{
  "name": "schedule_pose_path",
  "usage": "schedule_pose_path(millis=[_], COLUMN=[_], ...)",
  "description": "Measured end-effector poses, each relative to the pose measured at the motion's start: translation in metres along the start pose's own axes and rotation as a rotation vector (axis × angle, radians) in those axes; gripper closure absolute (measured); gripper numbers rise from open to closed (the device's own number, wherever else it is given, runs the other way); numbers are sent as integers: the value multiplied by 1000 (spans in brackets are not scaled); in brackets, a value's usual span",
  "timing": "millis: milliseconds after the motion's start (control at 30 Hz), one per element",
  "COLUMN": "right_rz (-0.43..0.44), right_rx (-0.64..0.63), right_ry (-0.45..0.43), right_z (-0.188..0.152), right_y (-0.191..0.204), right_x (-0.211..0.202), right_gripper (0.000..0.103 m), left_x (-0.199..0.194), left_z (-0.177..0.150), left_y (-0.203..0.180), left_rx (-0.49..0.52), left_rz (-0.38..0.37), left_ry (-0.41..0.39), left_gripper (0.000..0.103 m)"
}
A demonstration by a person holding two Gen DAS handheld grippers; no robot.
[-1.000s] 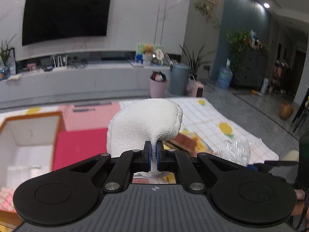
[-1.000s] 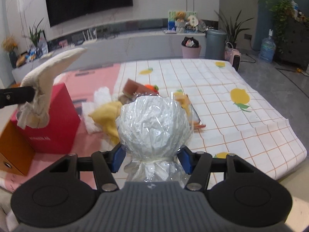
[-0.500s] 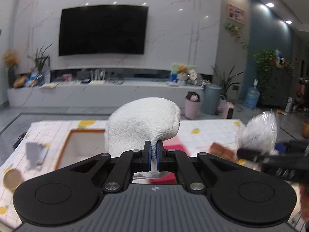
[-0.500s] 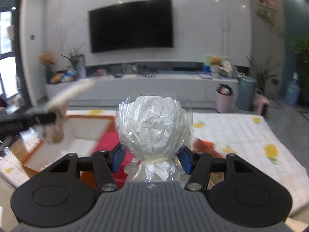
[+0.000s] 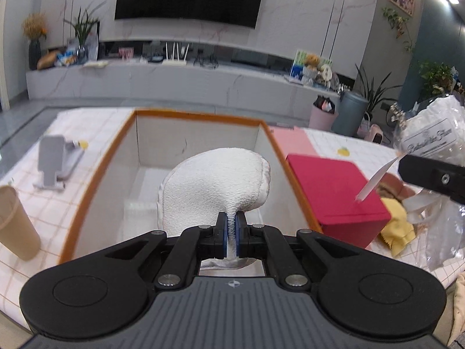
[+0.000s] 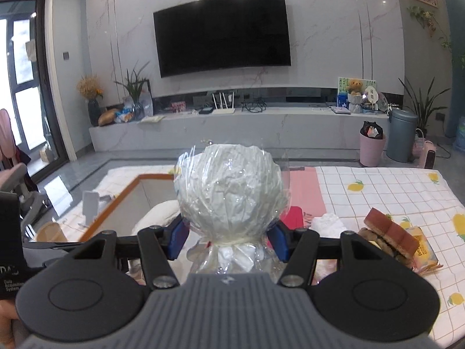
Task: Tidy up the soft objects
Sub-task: 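Lift the wrapped ball and white towel and carry both toward the orange box, then drop the towel into the box with the left tool while the right tool lowers the ball in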
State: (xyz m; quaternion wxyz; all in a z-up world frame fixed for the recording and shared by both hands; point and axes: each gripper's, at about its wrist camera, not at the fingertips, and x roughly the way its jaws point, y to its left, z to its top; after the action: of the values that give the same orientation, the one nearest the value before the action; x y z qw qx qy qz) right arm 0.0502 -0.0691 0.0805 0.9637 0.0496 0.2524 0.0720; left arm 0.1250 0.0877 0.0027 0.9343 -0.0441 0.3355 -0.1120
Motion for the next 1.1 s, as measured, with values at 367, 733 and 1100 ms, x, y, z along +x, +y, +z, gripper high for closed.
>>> schedule_pose_path(millis=[367,733,1100], right_rz=[-39,51,111], right_rx=[22,-10,-54], right_ry=[37,15,165], right_z=[-7,19,8], right_y=[-8,36,82], right_x=[12,-3,64], right_gripper=[45,45,45], left_x=[-27,-54,-59], left_z=[-3,9,14], left_y=[15,33,82], left_rx=[-89,49,-111], left_rz=[12,179,216], left_ry=[-33,-3,-1], left_gripper=[4,6,9])
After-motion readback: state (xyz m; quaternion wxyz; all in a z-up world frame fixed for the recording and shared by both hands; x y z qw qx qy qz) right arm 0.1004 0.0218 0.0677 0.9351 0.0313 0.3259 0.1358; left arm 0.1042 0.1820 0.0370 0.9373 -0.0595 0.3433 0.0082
